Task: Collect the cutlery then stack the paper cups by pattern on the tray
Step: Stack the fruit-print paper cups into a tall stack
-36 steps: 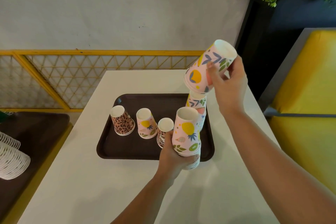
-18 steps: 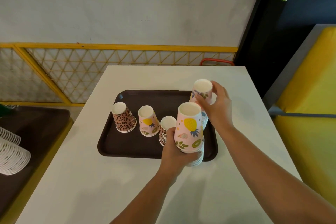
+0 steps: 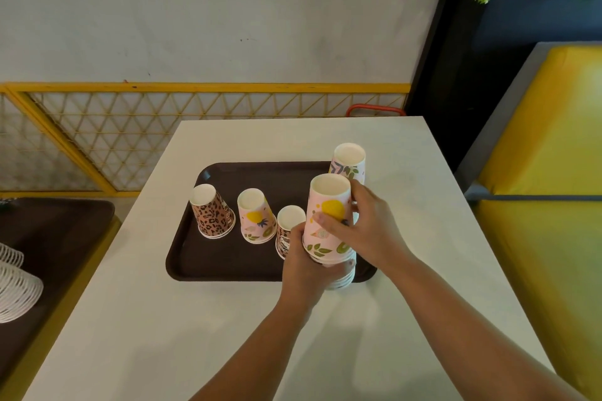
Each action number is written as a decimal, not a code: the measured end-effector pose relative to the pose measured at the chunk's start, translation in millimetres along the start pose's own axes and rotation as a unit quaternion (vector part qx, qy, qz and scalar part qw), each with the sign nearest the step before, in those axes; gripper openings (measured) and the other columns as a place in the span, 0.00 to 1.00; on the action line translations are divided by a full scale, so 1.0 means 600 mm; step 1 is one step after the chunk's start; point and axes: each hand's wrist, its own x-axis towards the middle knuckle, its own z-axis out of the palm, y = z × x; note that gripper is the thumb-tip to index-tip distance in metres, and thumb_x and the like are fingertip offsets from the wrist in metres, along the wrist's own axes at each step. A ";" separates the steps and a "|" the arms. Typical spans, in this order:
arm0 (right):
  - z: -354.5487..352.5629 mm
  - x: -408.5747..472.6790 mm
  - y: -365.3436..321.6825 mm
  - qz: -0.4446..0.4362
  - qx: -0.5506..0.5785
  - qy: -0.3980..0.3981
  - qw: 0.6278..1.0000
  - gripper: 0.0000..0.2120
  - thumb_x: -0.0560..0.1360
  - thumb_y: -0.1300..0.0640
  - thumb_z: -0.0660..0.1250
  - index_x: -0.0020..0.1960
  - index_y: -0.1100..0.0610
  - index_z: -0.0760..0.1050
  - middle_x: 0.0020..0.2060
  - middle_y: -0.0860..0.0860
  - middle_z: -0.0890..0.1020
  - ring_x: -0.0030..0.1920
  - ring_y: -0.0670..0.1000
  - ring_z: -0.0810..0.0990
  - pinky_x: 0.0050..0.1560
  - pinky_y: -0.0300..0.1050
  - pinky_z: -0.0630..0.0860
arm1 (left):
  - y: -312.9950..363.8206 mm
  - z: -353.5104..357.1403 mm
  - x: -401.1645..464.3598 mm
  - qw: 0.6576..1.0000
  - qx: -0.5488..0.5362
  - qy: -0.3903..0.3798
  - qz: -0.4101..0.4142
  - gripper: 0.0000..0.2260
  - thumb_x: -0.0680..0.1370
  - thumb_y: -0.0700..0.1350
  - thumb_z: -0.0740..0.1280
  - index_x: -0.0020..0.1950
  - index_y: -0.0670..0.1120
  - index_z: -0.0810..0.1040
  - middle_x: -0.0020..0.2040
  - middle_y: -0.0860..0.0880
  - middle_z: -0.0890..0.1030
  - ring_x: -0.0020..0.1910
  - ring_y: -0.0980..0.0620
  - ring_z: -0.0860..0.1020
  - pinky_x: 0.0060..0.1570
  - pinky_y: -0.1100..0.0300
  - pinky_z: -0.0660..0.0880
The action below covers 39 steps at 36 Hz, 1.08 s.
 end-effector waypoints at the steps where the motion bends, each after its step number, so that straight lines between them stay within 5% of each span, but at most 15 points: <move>1: 0.000 -0.001 -0.001 0.002 0.005 0.003 1.000 0.24 0.67 0.47 0.73 0.60 0.50 0.69 0.49 0.38 0.73 0.43 0.34 0.74 0.40 0.22 0.71 | 0.000 0.000 -0.001 1.000 -0.002 0.002 -0.001 0.40 0.55 0.48 0.82 0.63 0.50 0.68 0.57 0.52 0.79 0.57 0.51 0.78 0.55 0.57 0.77; 4: -0.002 -0.002 -0.005 0.006 0.013 0.019 1.000 0.21 0.67 0.46 0.72 0.57 0.46 0.68 0.47 0.36 0.74 0.43 0.32 0.75 0.41 0.23 0.72 | -0.002 -0.001 -0.006 1.000 -0.023 -0.005 -0.006 0.42 0.51 0.55 0.78 0.63 0.51 0.70 0.57 0.52 0.80 0.57 0.53 0.78 0.57 0.56 0.77; 8: -0.009 0.001 -0.008 -0.005 0.015 0.042 0.999 0.22 0.68 0.48 0.72 0.59 0.52 0.71 0.48 0.42 0.78 0.46 0.40 0.78 0.44 0.28 0.74 | -0.008 -0.004 -0.012 0.999 -0.030 -0.015 -0.004 0.34 0.57 0.43 0.81 0.58 0.57 0.71 0.54 0.55 0.81 0.55 0.54 0.79 0.51 0.63 0.77; 13: -0.025 0.019 -0.023 -0.012 0.044 0.084 0.995 0.20 0.68 0.48 0.73 0.55 0.54 0.73 0.44 0.49 0.81 0.44 0.47 0.80 0.42 0.40 0.79 | -0.010 -0.008 -0.017 0.999 -0.037 -0.012 -0.006 0.34 0.50 0.53 0.78 0.55 0.57 0.72 0.50 0.56 0.82 0.47 0.61 0.81 0.45 0.65 0.78; 18: -0.059 0.062 -0.064 -0.021 0.114 0.149 0.982 0.15 0.72 0.51 0.69 0.56 0.48 0.70 0.44 0.41 0.79 0.44 0.34 0.79 0.39 0.29 0.76 | -0.013 -0.014 -0.018 0.999 -0.042 -0.009 -0.005 0.33 0.51 0.51 0.79 0.54 0.57 0.72 0.47 0.58 0.82 0.46 0.62 0.81 0.43 0.67 0.77; 25: -0.076 0.125 -0.072 -0.060 0.097 0.237 0.965 0.21 0.71 0.49 0.70 0.60 0.54 0.70 0.52 0.48 0.79 0.52 0.46 0.79 0.48 0.40 0.79 | -0.012 -0.015 -0.014 0.999 -0.040 -0.011 -0.007 0.34 0.53 0.51 0.80 0.56 0.58 0.71 0.52 0.58 0.81 0.51 0.61 0.80 0.47 0.65 0.78; 29: -0.058 0.146 -0.040 -0.053 0.057 0.227 0.971 0.25 0.70 0.47 0.70 0.62 0.57 0.69 0.54 0.50 0.77 0.54 0.47 0.77 0.50 0.43 0.78 | -0.013 -0.018 -0.009 0.999 -0.037 -0.011 -0.003 0.30 0.62 0.39 0.81 0.56 0.56 0.71 0.53 0.55 0.80 0.53 0.56 0.80 0.47 0.64 0.79; 39: -0.013 0.130 0.029 0.021 -0.010 0.155 0.988 0.28 0.71 0.50 0.71 0.67 0.55 0.66 0.61 0.50 0.76 0.57 0.46 0.74 0.47 0.31 0.69 | -0.014 -0.022 -0.003 0.999 -0.054 -0.009 -0.005 0.34 0.58 0.46 0.81 0.60 0.53 0.71 0.54 0.52 0.81 0.55 0.51 0.79 0.54 0.53 0.79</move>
